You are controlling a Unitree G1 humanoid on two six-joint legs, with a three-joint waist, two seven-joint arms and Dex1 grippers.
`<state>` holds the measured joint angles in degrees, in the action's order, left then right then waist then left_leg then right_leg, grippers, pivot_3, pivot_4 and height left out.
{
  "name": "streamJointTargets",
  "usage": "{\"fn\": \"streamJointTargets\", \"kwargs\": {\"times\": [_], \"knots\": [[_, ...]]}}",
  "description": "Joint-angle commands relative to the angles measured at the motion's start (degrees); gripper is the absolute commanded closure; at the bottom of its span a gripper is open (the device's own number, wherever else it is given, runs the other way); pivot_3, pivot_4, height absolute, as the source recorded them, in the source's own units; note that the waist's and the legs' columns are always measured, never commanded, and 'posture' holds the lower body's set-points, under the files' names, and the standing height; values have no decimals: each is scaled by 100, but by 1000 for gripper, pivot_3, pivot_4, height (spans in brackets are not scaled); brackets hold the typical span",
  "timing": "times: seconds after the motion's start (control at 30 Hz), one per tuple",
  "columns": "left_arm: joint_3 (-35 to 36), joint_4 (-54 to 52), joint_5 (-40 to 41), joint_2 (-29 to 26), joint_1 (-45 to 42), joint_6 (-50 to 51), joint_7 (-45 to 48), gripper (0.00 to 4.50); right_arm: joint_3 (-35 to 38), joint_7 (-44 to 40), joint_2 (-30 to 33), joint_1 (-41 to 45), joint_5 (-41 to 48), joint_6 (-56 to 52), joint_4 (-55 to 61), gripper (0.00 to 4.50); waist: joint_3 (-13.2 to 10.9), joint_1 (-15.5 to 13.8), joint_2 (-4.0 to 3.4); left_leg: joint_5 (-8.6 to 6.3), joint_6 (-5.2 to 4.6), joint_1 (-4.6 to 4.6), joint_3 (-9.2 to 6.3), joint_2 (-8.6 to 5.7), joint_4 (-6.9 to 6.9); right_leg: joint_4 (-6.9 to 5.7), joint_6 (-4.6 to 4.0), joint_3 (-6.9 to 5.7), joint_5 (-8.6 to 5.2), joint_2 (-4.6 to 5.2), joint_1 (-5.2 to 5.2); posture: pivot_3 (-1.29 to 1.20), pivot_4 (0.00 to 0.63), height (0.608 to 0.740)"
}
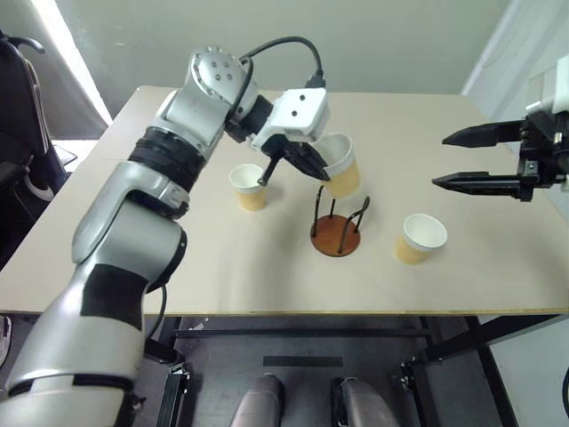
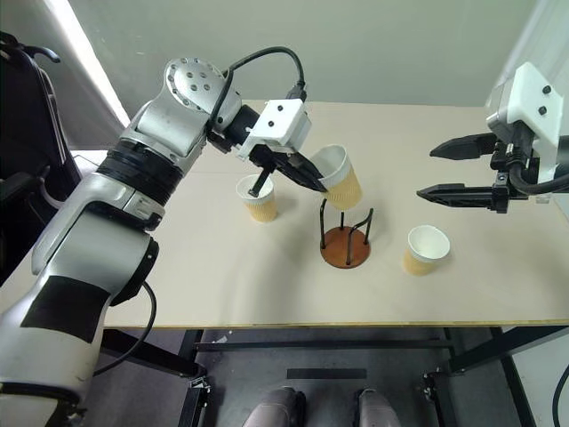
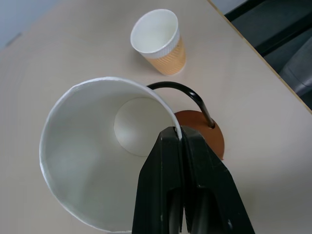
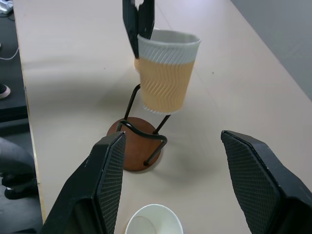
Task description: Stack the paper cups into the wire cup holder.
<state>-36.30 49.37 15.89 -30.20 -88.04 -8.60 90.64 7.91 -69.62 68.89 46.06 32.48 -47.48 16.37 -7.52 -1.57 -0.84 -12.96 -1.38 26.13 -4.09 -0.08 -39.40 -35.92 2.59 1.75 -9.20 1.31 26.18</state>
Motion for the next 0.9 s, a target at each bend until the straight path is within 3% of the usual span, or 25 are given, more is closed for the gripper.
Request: {"fn": "streamJointTargets", "kwargs": {"times": [0.03, 0.3, 0.77, 0.9], "knots": [[-18, -97, 111, 48, -31, -15, 186, 4479, 266, 99, 150, 74, 77, 34, 115, 1364, 0, -4, -1, -1, -2, 1, -2, 1, -3, 0, 2, 4, 1, 3, -1, 0, 150, 740], [103, 202, -161, 339, 83, -177, 186, 4479, 271, 160, 192, 15, 116, 72, 119, 1364, -1, -27, -3, -23, -29, 11, -3, -1, -58, -2, 23, 1, -3, 2, -14, 0, 150, 740], [1014, 1158, -1245, 1022, 204, -791, -223, 4479, 277, 278, 216, -155, 212, 44, 228, 1364, -1, -39, -3, -34, -44, 14, 16, -13, -74, 0, 44, 8, -7, 6, -20, 0, 150, 740], [1386, 1218, -1240, 1233, 210, -595, -270, 3560, 263, 279, 239, -201, 224, 40, 244, 1364, -1, -41, -3, -34, -45, 16, 16, -12, -76, 0, 48, 11, -6, 10, -20, 0, 150, 740]]}}
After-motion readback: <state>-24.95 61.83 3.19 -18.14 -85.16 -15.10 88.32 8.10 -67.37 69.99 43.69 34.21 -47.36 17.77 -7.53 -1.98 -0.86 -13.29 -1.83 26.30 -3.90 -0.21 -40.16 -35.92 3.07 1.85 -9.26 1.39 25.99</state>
